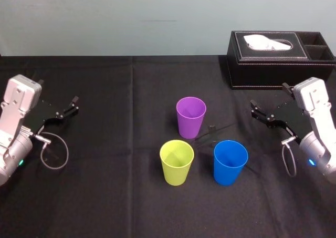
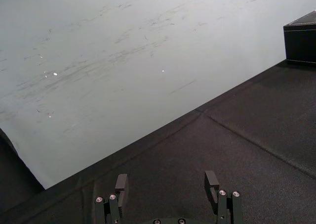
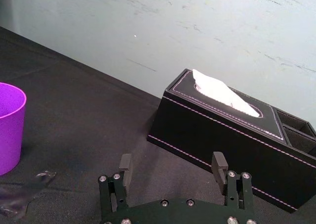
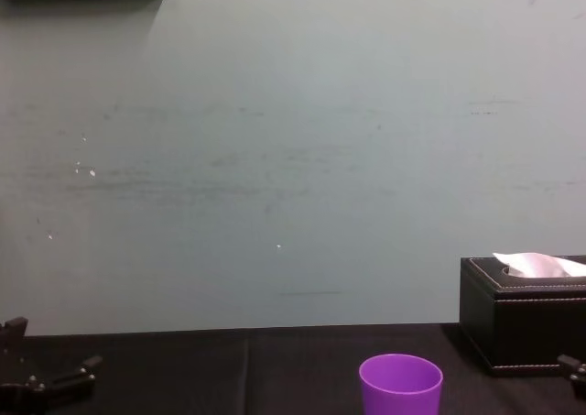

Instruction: Stack the three plastic cups sequentially using one hand.

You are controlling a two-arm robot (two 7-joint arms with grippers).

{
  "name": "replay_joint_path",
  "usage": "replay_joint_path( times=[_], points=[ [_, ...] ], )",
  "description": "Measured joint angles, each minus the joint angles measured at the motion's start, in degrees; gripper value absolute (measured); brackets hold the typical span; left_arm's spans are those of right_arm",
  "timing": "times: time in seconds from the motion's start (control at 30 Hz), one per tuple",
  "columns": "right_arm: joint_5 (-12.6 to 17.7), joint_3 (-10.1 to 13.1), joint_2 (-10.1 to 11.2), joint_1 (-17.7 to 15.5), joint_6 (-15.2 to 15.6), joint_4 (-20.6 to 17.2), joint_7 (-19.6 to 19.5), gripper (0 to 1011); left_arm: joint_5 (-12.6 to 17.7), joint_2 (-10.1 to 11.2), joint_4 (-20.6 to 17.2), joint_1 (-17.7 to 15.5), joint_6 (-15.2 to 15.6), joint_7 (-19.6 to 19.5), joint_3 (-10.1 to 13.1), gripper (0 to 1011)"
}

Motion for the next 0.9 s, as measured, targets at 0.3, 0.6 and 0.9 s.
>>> replay_joint_path(
  times=[0.3,0.6,0.9],
  points=[
    [0.0,0.0,0.0,0.0,0.0,0.0,0.0,1004,0.0,0.0,0.0,0.0,0.0,0.0,0.0,1011],
    [0.0,0.0,0.0,0.0,0.0,0.0,0.0,1004,0.0,0.0,0.0,0.0,0.0,0.0,0.0,1011],
    [0.0,0.0,0.0,0.0,0.0,0.0,0.0,1004,0.0,0.0,0.0,0.0,0.0,0.0,0.0,1011]
  ],
)
